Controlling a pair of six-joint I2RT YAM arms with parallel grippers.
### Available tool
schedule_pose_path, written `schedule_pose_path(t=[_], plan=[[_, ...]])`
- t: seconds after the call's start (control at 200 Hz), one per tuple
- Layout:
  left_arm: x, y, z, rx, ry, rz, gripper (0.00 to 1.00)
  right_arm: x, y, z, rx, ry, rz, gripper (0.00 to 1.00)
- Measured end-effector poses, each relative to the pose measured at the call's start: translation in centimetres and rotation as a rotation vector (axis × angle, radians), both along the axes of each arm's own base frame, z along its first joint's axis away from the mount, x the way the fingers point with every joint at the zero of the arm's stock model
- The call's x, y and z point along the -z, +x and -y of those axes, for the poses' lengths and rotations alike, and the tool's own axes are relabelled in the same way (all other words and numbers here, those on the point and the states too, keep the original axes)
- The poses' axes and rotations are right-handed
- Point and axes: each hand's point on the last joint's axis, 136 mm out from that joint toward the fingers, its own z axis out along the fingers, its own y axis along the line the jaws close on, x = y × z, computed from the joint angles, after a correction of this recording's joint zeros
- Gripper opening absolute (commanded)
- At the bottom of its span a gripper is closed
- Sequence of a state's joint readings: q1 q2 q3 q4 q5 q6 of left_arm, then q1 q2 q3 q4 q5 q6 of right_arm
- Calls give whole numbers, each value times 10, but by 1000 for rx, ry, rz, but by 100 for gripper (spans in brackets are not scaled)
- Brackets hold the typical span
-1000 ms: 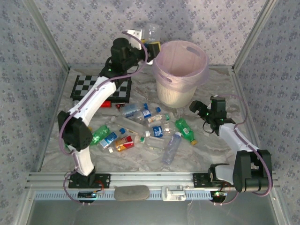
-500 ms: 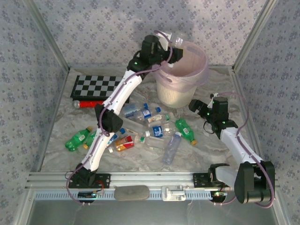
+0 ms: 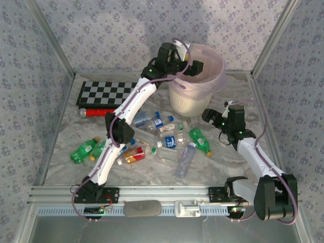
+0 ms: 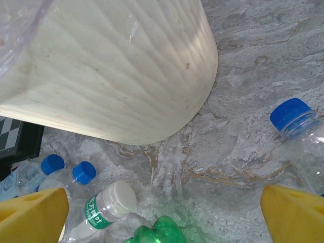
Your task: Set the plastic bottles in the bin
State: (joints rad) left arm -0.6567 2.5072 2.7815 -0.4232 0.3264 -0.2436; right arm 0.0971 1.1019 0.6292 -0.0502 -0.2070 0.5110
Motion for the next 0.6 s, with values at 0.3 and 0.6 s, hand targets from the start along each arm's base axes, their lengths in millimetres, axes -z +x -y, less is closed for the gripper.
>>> schedule_pose_path(t=[0.3, 0.6], plan=[[-1, 0, 0, 1, 2, 4, 100, 0, -1, -3, -14, -5, 1, 99], [-30, -15, -17, -13, 35, 36, 100, -3, 1, -12, -37, -5, 6, 99]])
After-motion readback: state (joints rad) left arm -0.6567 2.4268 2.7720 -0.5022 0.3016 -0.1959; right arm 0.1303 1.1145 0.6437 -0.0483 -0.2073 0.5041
